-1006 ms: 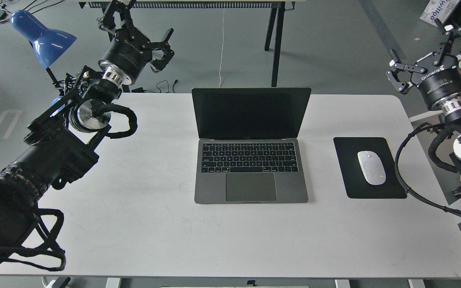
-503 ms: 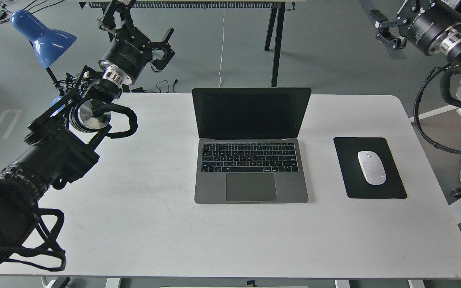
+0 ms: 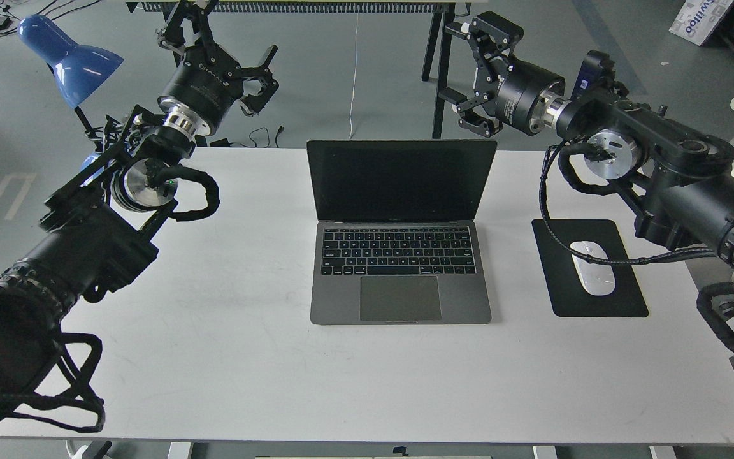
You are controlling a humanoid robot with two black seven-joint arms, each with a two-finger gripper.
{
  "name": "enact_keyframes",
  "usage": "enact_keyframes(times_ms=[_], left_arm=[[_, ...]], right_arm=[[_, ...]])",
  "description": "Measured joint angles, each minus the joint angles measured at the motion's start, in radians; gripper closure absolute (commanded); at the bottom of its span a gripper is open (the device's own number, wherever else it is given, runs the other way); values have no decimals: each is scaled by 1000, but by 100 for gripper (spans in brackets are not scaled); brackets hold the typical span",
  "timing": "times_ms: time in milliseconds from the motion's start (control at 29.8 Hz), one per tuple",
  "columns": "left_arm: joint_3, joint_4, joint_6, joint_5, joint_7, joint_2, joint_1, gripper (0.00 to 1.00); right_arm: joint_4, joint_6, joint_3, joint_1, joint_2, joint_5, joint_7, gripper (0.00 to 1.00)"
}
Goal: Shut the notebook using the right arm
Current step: 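Swing the right gripper up and over toward the laptop screen's top edge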
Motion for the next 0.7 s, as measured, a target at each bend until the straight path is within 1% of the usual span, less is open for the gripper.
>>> enact_keyframes(times_ms=[101,168,402,570,704], left_arm=[[0,0,-1,1,1,0,0,0],[0,0,-1,2,1,1,0,0],[0,0,-1,3,2,0,1,0],[0,1,-1,5,2,-1,1,0],[0,0,-1,5,2,-1,1,0]], right_arm=[[0,0,7,-18,4,4,-36,0],[0,0,8,-20,4,6,-47,0],[-58,0,15,-20,6,8,-68,0],[-79,0,40,-20,9,9,-73,0],[-78,1,31,-28,9,9,-97,0]])
